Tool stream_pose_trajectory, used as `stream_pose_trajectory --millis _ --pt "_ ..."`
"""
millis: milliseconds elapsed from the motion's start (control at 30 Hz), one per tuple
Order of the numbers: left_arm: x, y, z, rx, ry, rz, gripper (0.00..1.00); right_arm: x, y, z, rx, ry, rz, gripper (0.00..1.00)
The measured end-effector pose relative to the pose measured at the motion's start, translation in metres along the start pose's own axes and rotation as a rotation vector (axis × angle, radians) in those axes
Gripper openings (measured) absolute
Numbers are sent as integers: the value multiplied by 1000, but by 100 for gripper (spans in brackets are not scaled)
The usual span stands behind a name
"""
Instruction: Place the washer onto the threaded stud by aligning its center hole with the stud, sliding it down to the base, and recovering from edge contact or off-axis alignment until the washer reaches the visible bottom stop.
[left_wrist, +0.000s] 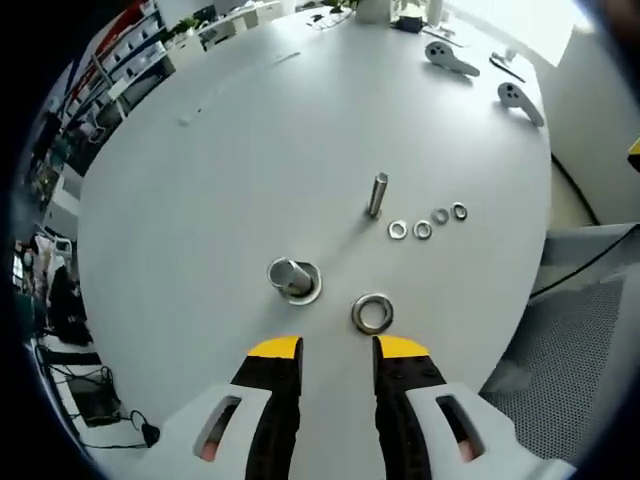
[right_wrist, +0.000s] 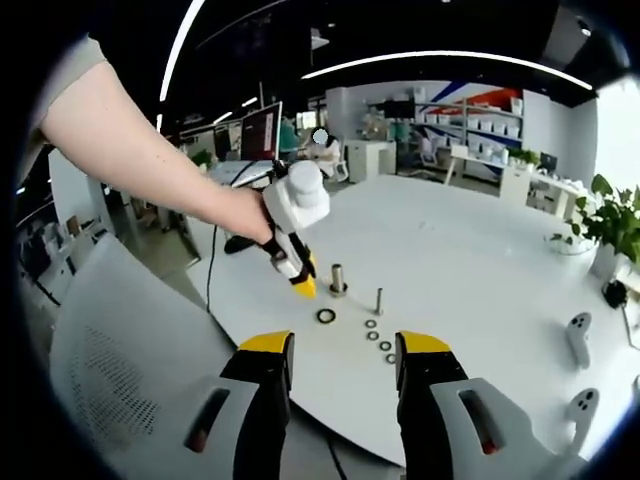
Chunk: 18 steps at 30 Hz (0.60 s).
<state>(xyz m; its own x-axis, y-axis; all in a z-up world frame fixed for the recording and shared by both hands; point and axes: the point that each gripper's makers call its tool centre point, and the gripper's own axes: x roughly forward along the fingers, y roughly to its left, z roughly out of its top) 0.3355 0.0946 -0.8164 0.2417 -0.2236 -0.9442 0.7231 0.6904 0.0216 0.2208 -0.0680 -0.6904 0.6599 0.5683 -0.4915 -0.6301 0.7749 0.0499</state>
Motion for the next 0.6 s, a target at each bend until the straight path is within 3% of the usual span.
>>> stream_pose_trajectory --millis 167,333,500,600 --pt "-7 1 -8 -9 -22 14 26 -2 1 1 -3 -8 0 43" --pt "-19 -9 -18 -89 -56 -14 28 0 3 -1 1 5 13 44" --pt "-21 -11 -28 -83 -52 -8 29 0 3 -3 3 12 10 45" --pt "-21 -12 -26 -92 -65 -6 29 -1 2 -2 3 5 8 45"
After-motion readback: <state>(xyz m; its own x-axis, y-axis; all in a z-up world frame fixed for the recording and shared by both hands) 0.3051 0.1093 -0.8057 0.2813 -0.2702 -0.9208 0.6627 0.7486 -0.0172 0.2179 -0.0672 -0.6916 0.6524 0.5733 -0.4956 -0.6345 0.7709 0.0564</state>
